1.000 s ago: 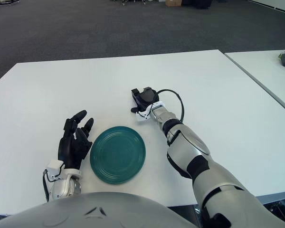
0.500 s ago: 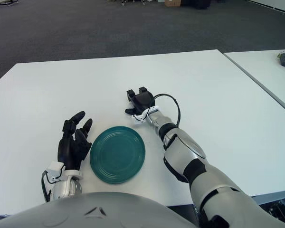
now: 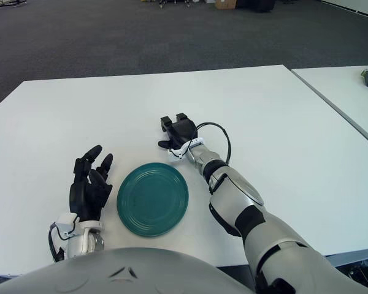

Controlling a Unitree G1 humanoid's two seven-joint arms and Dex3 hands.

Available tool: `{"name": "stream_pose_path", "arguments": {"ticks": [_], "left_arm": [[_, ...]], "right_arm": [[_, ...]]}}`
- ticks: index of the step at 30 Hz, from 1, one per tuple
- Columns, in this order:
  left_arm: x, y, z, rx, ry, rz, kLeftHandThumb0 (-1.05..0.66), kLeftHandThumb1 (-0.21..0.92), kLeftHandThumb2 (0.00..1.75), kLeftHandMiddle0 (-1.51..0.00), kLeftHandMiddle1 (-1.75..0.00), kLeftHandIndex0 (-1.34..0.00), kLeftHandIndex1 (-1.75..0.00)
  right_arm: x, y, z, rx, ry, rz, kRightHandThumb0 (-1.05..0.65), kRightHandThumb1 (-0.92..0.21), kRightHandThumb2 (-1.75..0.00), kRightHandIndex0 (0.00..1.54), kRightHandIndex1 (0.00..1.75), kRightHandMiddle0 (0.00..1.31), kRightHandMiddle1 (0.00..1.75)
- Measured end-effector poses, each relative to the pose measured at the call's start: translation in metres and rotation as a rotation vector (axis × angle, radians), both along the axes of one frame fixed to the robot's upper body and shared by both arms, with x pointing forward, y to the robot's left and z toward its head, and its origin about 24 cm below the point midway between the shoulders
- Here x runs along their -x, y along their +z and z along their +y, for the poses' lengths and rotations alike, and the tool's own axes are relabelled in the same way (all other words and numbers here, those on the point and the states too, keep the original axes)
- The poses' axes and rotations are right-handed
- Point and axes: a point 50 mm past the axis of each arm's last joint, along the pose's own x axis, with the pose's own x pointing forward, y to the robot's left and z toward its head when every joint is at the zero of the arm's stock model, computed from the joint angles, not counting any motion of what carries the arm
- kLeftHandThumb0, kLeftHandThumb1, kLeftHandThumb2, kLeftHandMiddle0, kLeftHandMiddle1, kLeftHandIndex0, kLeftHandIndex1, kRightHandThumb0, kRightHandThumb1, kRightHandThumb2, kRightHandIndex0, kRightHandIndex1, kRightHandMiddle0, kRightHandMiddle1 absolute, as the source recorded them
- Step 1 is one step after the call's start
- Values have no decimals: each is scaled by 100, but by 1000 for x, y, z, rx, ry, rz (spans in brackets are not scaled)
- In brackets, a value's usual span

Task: Put the gum into the plate.

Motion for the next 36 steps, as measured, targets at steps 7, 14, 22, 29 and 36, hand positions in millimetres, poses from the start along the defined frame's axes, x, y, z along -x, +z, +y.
{"name": "stream_pose_path", "arguments": {"ticks": [7, 14, 22, 29, 36], "left_arm": [[-1, 0, 1, -4, 2, -18, -105, 92, 84, -58, -29, -25, -99], [-1, -1, 3, 4, -7, -29, -105, 92, 85, -57, -29, -24, -98], [-1, -2, 6, -5, 2, -34, -104, 92, 88, -58, -29, -26, -99], [-2, -3, 7, -5, -2, -36, -103, 92, 88, -53, -27, -23, -97], [-3, -3, 8, -7, 2, -33, -98, 92, 88, -51, -26, -19, -94]], "right_arm": [[-9, 13, -3, -30, 28, 1, -54, -92, -66, 84, 175, 64, 175], [-25, 49, -4, -84, 82, -92, -52, -92, -60, 84, 175, 66, 175], [-29, 112, 9, -153, 292, -224, -45, -71, -81, 78, 175, 52, 175], [-14, 136, 22, -201, 412, -240, -42, -56, -100, 77, 175, 44, 175], [13, 136, 23, -183, 531, -226, -42, -54, -104, 76, 175, 45, 175]]}}
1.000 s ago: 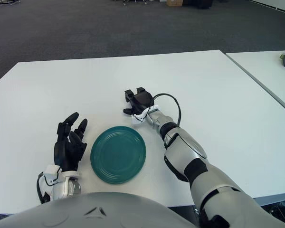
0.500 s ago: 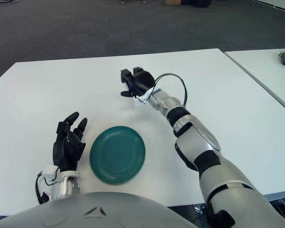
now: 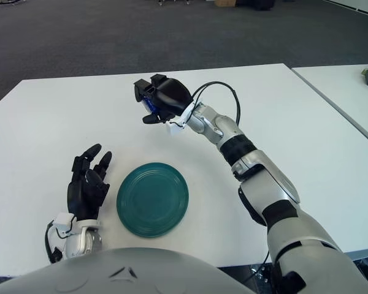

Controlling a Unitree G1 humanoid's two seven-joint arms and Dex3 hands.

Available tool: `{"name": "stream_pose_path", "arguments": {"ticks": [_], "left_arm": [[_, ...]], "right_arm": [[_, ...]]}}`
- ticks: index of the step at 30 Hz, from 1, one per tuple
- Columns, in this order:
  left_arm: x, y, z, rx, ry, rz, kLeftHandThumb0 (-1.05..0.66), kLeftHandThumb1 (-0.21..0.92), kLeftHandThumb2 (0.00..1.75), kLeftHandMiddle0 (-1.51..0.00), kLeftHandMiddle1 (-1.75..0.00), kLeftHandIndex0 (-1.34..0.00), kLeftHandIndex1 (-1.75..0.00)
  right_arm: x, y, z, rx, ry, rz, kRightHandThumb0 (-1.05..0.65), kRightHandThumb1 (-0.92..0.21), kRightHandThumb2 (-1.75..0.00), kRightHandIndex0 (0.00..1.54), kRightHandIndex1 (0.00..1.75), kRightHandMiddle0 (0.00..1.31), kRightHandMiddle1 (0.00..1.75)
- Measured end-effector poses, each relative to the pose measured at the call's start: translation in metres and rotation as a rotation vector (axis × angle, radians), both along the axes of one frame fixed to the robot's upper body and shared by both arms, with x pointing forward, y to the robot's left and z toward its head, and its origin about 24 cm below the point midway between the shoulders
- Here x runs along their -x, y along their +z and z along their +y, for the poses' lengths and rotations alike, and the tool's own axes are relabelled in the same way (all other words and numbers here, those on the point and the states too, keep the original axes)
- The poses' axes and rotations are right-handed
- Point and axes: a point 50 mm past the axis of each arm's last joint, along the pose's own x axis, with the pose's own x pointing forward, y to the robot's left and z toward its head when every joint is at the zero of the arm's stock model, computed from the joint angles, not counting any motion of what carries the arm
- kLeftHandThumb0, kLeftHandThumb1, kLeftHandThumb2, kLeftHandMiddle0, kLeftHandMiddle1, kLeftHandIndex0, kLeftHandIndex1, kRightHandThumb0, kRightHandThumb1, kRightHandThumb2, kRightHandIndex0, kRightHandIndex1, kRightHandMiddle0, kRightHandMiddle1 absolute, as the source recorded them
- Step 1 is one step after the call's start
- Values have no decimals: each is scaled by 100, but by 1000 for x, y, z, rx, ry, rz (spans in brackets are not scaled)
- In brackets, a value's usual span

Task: Put the gum into the plate.

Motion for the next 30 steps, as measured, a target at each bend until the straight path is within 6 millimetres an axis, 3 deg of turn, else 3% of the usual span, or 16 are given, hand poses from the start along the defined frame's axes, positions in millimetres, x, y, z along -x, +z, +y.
{"name": "stream_pose_path", "arguments": {"ticks": [7, 16, 25, 30], "left_arm": [[0, -3, 4, -7, 11, 29, -92, 92, 89, -52, -27, -15, -92], [0, -5, 7, -9, 18, 47, -90, 92, 90, -50, -29, -13, -91], [0, -5, 11, 1, 32, 48, -91, 92, 89, -47, -36, -14, -93], [-1, -4, 10, -20, 34, 58, -91, 92, 90, -45, -44, -15, -94]], "right_arm": [[36, 5, -6, 51, 144, -51, -43, -51, -107, 79, 175, 47, 175], [63, 10, -10, 92, 254, -108, -43, -49, -109, 80, 175, 48, 175], [103, -4, -17, 91, 344, -70, -42, -51, -107, 82, 175, 46, 175], [115, -7, -22, 85, 364, -32, -42, -53, -104, 84, 175, 45, 175]]}}
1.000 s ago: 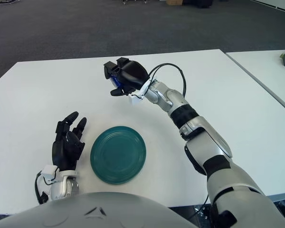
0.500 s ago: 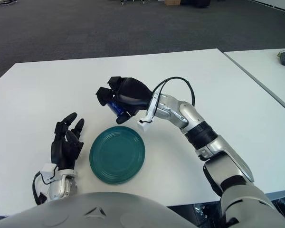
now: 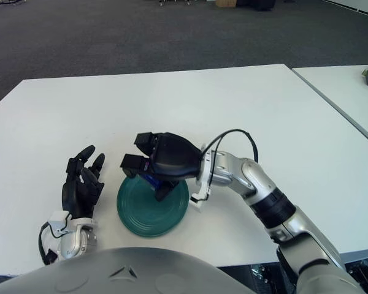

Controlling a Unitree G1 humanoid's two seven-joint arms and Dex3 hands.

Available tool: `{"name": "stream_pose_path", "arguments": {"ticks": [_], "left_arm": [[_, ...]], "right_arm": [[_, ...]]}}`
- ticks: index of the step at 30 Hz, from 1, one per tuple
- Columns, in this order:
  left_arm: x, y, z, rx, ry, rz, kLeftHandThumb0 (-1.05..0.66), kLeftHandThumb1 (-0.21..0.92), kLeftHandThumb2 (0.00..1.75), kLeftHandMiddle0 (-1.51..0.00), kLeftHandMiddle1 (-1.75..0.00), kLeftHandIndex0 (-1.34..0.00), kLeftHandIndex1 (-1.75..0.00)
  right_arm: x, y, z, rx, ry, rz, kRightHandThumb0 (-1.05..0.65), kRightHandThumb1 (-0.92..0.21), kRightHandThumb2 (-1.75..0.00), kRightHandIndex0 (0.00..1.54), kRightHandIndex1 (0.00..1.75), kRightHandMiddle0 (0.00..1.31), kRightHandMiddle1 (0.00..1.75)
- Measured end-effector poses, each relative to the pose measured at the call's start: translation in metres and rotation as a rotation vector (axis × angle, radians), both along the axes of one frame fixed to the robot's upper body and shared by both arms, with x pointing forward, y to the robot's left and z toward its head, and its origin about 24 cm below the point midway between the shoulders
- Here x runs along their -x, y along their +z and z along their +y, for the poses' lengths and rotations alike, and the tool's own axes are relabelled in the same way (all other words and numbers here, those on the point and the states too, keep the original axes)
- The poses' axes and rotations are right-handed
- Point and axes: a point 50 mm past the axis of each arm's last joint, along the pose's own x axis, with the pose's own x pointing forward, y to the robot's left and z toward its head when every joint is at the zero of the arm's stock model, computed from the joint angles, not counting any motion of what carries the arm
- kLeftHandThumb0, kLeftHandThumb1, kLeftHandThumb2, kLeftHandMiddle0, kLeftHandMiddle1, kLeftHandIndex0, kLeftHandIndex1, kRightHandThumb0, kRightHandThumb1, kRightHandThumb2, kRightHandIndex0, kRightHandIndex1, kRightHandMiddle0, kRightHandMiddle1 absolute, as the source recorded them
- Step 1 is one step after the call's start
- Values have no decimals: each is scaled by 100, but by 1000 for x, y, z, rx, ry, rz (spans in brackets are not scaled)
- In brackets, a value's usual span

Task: Put the gum into the plate.

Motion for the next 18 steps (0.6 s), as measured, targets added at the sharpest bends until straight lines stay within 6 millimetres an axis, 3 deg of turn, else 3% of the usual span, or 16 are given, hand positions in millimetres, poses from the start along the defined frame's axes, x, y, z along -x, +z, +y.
{"name": "stream_pose_path", "arguments": {"ticks": [18], "left_arm": [[-3, 8, -7, -56, 2, -1, -90, 92, 93, -43, -46, -14, -94]], "right_arm": [[15, 0, 6, 44, 156, 7, -44, -46, -113, 92, 175, 50, 175]]}}
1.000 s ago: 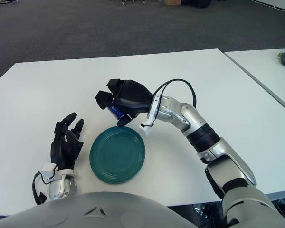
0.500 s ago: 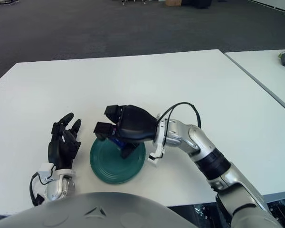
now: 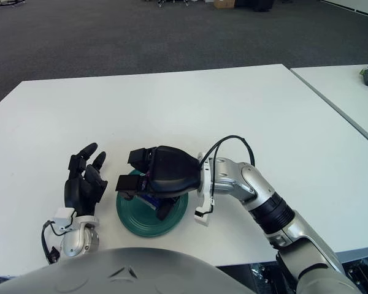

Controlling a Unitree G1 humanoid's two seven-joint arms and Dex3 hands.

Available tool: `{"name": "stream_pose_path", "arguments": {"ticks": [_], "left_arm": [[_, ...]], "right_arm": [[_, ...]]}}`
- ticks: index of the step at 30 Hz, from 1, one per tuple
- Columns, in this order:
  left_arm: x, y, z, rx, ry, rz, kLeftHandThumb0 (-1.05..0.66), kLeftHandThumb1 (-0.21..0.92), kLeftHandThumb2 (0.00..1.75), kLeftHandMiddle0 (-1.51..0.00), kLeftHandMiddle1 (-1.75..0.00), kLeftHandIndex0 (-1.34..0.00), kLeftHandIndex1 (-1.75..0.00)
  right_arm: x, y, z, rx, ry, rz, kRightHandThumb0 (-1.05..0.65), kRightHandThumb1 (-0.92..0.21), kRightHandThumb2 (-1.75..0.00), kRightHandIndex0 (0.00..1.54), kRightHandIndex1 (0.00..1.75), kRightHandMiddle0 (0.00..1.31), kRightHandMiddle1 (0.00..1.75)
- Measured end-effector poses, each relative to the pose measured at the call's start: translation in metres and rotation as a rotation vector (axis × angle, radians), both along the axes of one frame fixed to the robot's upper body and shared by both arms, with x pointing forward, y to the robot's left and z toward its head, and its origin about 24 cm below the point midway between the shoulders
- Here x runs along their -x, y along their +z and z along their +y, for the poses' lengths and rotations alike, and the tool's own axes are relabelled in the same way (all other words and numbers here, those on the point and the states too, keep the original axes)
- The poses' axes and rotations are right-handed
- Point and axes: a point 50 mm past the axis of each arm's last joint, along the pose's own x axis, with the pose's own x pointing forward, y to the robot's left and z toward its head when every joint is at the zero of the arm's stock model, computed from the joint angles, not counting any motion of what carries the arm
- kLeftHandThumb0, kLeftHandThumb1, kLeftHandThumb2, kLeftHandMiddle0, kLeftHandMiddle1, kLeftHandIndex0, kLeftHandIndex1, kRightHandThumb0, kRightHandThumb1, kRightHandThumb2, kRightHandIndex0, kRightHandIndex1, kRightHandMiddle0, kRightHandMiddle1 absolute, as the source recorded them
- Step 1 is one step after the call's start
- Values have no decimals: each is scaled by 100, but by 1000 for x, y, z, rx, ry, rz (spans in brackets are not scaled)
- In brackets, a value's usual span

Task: Put the gum into the plate.

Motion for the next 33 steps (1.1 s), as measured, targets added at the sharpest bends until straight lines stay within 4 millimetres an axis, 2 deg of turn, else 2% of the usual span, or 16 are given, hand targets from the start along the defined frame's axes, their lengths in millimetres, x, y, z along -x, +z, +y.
{"name": "stream_pose_path", "arguments": {"ticks": [7, 17, 25, 29, 30, 32, 33], "left_arm": [[0, 1, -1, -4, 3, -2, -91, 92, 93, -43, -46, -14, -94], [-1, 3, -2, 9, -1, -7, -92, 92, 93, -43, -47, -15, -95], [-1, 4, -2, 8, 1, -15, -94, 92, 95, -43, -46, -15, -94], [-1, 4, -3, 9, 4, -17, -93, 92, 94, -43, -45, -15, -94], [-1, 4, -3, 9, 4, -17, -93, 92, 94, -42, -45, -15, -93], [-1, 4, -3, 10, 6, -18, -91, 92, 94, -42, -45, -14, -93], [-1, 5, -3, 10, 8, -19, -91, 92, 94, -42, -45, -14, -93]], "right_arm": [[2, -1, 1, 14, 26, -8, -44, -45, -115, 92, 175, 51, 175], [3, -4, 4, 43, 26, 1, -42, -55, -101, 77, 175, 43, 175], [6, -11, 5, 78, 11, 36, -37, -84, -63, 46, 175, 25, 174], [7, -12, 5, 86, 7, 44, -36, -90, -54, 38, 167, 22, 175], [8, -12, 5, 87, 7, 45, -36, -91, -53, 38, 162, 21, 175], [8, -13, 4, 90, 6, 47, -36, -92, -52, 39, 141, 20, 175], [8, -13, 4, 93, 5, 48, -36, -92, -52, 39, 138, 20, 175]]}}
